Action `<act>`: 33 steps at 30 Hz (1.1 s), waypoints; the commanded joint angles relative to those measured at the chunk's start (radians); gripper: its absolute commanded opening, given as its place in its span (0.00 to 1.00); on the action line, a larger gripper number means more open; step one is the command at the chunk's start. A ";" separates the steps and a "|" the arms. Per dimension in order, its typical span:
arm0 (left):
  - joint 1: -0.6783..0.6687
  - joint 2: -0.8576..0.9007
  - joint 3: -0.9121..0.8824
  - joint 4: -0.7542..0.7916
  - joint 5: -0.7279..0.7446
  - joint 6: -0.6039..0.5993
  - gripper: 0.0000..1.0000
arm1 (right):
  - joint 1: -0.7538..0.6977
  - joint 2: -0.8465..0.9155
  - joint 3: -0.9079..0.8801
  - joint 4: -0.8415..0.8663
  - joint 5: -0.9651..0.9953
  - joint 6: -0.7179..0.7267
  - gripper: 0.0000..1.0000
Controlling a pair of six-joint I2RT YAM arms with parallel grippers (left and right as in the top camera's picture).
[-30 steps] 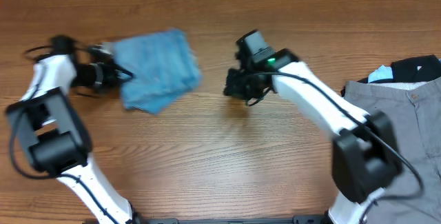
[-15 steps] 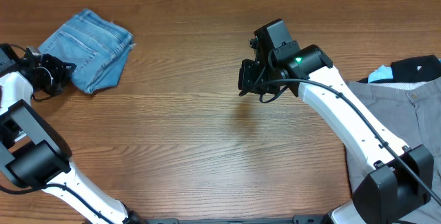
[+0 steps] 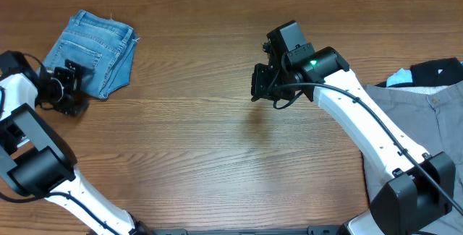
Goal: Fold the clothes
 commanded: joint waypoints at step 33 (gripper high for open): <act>-0.306 0.085 0.010 0.103 -0.193 0.597 1.00 | 0.003 -0.016 0.014 0.020 0.036 -0.003 0.05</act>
